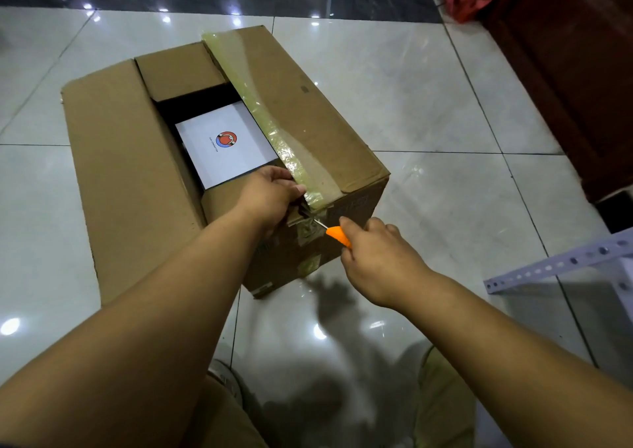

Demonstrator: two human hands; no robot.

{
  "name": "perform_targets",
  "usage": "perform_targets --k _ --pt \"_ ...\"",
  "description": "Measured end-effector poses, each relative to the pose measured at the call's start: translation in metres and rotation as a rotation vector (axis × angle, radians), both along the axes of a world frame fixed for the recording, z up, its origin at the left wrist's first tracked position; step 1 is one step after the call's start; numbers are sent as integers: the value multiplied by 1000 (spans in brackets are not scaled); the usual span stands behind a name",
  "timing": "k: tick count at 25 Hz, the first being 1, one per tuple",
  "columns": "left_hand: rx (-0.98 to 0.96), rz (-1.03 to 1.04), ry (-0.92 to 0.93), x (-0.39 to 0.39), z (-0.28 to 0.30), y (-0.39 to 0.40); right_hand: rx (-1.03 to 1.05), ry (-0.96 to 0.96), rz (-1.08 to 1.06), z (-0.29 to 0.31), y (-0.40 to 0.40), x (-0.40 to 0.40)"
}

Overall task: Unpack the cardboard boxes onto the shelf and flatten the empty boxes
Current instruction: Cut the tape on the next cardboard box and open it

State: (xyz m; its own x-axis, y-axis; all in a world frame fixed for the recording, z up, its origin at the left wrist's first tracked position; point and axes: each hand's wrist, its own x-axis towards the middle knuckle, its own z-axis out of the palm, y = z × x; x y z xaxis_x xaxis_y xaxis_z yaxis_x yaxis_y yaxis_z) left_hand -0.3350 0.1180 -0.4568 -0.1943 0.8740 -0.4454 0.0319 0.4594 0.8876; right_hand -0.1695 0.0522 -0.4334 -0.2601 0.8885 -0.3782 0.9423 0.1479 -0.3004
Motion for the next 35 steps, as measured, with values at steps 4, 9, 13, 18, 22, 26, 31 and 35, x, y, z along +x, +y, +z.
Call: perform_targets --k 4,9,13,18,22,26,31,35 --pt "19 38 7 1 -3 0 -14 -30 39 5 -1 -5" --pt "22 88 -42 2 -4 -1 1 14 52 7 -5 -9" --pt "29 127 -90 3 -6 -1 19 14 35 9 -7 -6" --pt "44 128 -120 4 -3 -2 83 -19 26 2 -9 -8" --pt "48 131 -140 4 0 -3 97 -21 5 -2 -9 -8" --pt "46 129 -143 5 2 -5 102 -46 1 1 -10 -4" --pt "43 160 -228 5 7 -3 147 -62 -63 3 1 -3" --pt "21 134 -149 4 7 -3 164 -114 -7 6 5 3"
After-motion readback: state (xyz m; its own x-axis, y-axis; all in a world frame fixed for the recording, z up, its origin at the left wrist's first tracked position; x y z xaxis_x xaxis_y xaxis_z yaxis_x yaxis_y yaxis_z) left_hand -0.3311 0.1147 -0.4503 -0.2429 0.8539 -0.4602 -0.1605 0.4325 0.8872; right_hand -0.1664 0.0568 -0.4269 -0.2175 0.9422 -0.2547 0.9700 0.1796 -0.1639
